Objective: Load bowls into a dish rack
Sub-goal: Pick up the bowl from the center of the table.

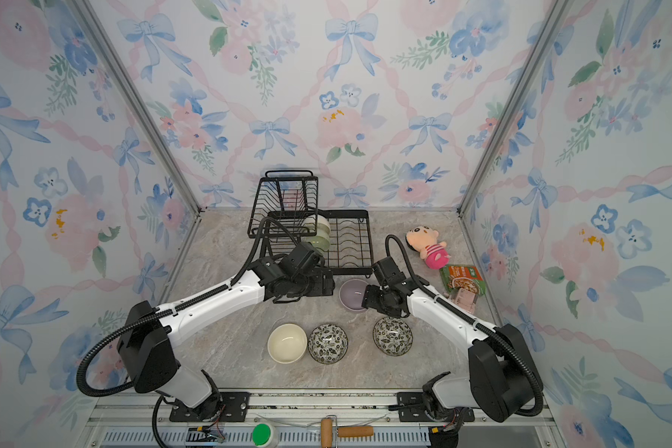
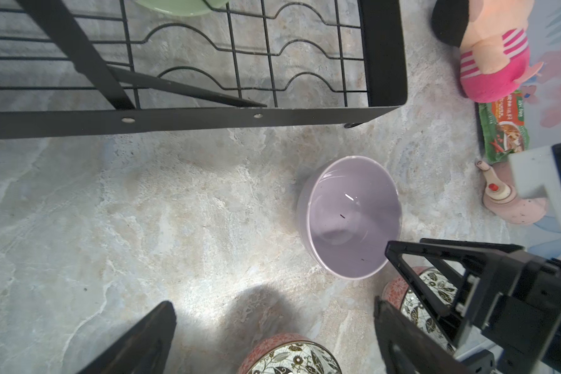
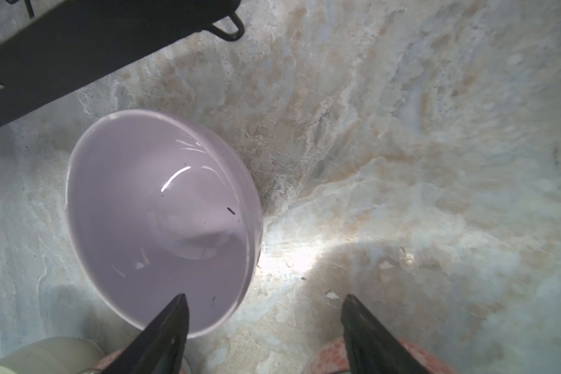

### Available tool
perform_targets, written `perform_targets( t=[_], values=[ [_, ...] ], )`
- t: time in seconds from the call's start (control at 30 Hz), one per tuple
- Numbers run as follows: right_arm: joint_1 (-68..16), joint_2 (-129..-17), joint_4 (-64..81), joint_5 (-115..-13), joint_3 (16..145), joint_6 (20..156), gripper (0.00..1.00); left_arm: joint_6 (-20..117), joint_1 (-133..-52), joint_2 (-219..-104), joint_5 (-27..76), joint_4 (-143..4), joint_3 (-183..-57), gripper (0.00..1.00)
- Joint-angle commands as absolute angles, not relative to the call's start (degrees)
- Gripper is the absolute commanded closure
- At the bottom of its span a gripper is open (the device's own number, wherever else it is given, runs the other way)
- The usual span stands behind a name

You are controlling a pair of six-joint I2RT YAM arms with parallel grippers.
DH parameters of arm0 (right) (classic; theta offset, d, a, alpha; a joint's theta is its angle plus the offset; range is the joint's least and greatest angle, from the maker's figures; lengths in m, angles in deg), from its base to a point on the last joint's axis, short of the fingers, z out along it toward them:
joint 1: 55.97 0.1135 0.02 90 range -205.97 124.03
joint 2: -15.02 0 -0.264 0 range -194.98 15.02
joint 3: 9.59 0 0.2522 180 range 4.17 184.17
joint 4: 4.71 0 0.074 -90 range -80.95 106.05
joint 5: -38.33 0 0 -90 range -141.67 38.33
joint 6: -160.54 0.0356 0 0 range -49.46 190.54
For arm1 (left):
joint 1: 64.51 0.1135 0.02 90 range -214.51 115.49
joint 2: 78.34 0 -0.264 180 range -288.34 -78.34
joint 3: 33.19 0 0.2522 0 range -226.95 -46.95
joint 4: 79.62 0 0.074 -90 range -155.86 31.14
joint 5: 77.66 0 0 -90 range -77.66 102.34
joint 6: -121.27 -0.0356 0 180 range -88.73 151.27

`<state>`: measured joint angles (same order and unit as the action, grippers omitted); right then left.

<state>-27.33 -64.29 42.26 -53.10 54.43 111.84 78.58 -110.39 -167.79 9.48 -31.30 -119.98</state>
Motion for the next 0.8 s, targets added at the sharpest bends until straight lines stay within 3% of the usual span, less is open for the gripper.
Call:
perform_targets(
  t=[0.0,0.33,0.63,0.77],
  values=[
    [-26.5,-66.3,42.0,-51.5,56.4,112.8,0.31,81.6,-108.3,-163.7,15.6,-39.0,-115.5,0.02],
    [-25.0,-72.5,39.6,-49.4,58.1,114.0,0.50,85.9,-101.3,-153.5,22.5,-49.0,-102.3,0.02],
    [-23.0,-73.1,41.6,-45.5,60.9,112.2,0.82,84.1,-100.9,-159.4,27.1,-49.1,-104.8,0.02],
    [-23.1,-70.8,44.5,-43.0,63.4,109.5,0.90,81.8,-101.4,-162.5,29.7,-48.8,-108.2,0.02]
  ],
)
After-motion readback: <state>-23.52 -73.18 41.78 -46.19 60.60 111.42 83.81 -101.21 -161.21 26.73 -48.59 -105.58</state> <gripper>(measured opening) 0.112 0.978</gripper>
